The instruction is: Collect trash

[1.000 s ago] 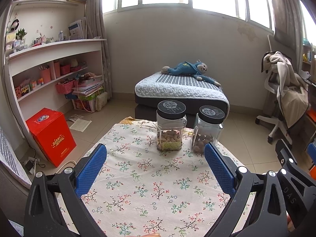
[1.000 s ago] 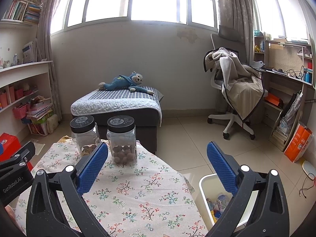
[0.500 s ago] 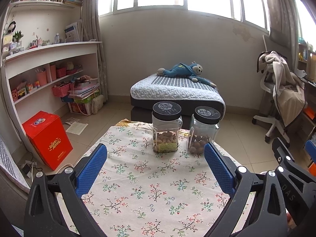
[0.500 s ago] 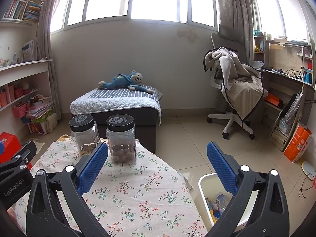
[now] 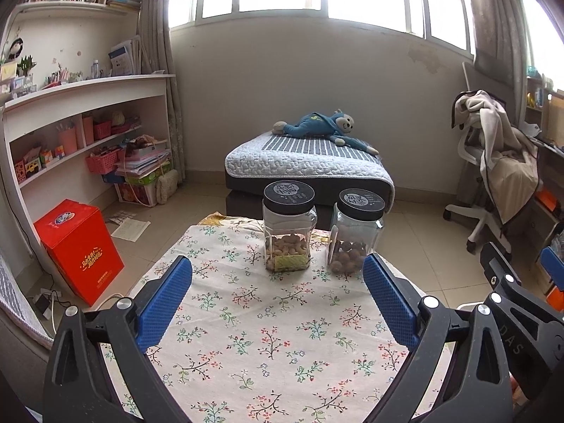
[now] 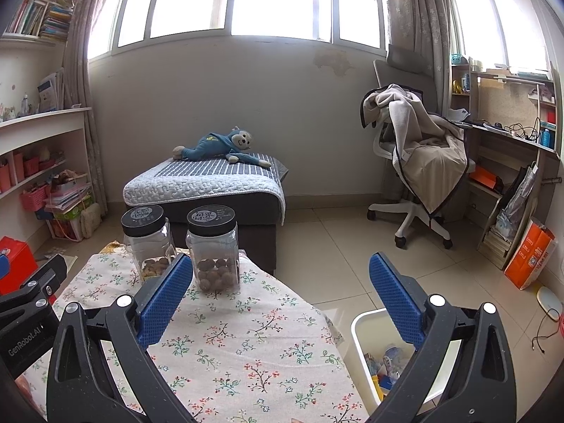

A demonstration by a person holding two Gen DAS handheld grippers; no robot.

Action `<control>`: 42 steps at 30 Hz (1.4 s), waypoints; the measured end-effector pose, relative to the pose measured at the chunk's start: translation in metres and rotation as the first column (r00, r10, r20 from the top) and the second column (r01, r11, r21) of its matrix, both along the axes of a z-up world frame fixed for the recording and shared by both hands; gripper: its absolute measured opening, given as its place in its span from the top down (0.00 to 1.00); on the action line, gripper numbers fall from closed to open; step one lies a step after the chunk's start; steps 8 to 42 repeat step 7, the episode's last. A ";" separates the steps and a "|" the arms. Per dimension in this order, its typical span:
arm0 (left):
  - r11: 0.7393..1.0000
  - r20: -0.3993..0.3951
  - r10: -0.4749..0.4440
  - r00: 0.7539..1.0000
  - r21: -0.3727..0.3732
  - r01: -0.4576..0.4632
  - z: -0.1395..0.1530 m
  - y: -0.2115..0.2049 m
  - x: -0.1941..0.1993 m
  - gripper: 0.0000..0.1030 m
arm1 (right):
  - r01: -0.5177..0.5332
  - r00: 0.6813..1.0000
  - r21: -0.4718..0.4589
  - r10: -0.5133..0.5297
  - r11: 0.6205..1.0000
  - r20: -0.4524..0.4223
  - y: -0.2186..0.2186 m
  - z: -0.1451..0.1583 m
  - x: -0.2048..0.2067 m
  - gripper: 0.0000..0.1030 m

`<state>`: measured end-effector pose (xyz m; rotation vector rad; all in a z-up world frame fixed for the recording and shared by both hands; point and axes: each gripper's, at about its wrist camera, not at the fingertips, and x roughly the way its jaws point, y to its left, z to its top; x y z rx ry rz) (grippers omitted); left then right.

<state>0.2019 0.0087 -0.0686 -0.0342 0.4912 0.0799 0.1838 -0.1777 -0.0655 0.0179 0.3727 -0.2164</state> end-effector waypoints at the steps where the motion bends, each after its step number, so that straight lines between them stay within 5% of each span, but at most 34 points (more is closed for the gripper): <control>1: 1.000 -0.004 0.005 1.000 0.002 -0.005 0.000 -0.001 0.000 0.08 | 0.000 1.000 -0.001 0.000 1.000 0.002 0.000 0.000 0.000 0.07; 42: 1.000 0.008 0.031 0.999 0.001 -0.031 0.002 0.001 -0.001 0.07 | 0.004 1.000 -0.019 -0.003 1.000 0.016 0.002 0.002 -0.001 0.07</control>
